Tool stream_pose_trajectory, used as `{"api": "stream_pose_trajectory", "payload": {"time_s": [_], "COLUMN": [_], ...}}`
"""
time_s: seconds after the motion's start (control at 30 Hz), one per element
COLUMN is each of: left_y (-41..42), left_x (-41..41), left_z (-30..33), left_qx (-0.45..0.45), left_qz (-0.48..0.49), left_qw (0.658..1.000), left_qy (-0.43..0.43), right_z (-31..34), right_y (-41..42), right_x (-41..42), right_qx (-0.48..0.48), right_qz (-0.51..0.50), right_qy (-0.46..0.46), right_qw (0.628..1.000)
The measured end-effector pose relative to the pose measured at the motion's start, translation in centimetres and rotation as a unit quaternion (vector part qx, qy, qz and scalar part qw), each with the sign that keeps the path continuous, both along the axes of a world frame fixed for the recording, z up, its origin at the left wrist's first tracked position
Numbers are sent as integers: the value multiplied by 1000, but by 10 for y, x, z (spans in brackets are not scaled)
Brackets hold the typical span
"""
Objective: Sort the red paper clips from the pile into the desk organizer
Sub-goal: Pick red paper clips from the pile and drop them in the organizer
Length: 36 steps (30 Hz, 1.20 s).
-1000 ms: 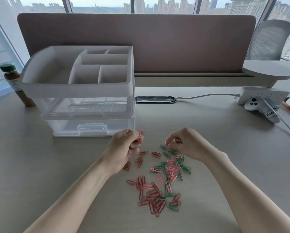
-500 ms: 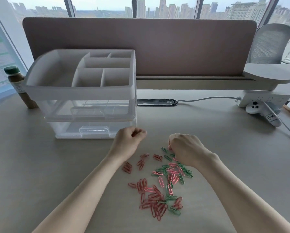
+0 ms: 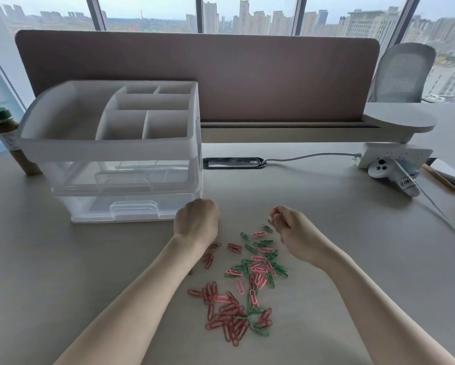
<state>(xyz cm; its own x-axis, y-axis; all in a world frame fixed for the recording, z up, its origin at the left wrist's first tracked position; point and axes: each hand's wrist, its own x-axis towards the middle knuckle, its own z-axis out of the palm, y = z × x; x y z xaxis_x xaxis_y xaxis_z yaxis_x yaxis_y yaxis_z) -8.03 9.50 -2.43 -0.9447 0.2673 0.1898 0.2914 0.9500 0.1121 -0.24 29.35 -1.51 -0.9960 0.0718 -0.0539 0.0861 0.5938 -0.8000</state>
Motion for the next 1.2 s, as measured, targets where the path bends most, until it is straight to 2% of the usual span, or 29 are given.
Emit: {"api": "stream_pose_trajectory", "payload": {"time_s": [0.07,0.13,0.2,0.23,0.27,0.3,0.37,0.4,0.43,0.47,0.5,0.53,0.57,0.63,0.67,0.7,0.73,0.87,0.97,1.0,1.07,1.2], "left_y": [-4,-8,-10,-11,-11,-12,-16,-19,-23,-26,-29,-31,-32,-33,-33,-33,-33,-35,-41,-42,-45,-46], "left_x": [-1,2,10,15,21,26,34,36,38,39,39,39,39,38,39,40,41,54,63,65,69,70], "left_z": [-2,1,8,13,18,22,24,22,20,18,16,14,14,14,14,14,14,15,15,14,12,4], "left_qx": [8,68,203,294,400,514,702,755,785,804,814,818,818,809,798,785,769,655,516,469,387,275], "left_qz": [-19,-33,-53,-60,-58,-43,-4,1,7,12,17,20,21,23,23,19,11,-67,-134,-152,-179,-204], "left_qw": [1000,996,972,940,888,808,581,473,394,343,315,301,300,320,342,376,419,661,809,842,881,914], "left_qy": [-14,-39,-109,-160,-221,-284,-412,-455,-478,-486,-488,-489,-490,-494,-495,-492,-483,-361,-249,-220,-205,-218], "right_z": [-2,-1,0,0,1,2,1,0,-1,-2,-3,-2,-1,0,0,-1,-1,-3,-3,-2,-2,-4], "right_y": [2,3,5,7,9,10,12,12,11,11,10,9,7,3,2,1,0,-6,-10,-12,-13,-14], "right_x": [1,1,2,1,0,-1,-2,-3,-4,-5,-6,-5,-4,-4,-5,-6,-8,-10,-12,-12,-11,-6], "right_qx": [-176,-337,-468,-514,-548,-572,-599,-606,-607,-602,-586,-545,-469,-215,-73,40,107,236,290,299,316,323], "right_qz": [-4,3,3,0,-2,-5,-16,-27,-39,-49,-57,-61,-61,-47,-30,-2,24,48,53,58,66,50], "right_qy": [-14,-27,-44,-57,-71,-85,-113,-126,-133,-132,-126,-112,-86,-13,27,60,77,57,51,44,29,70], "right_qw": [984,941,883,856,834,816,792,785,782,786,799,829,877,975,997,997,991,969,954,951,946,943]}}
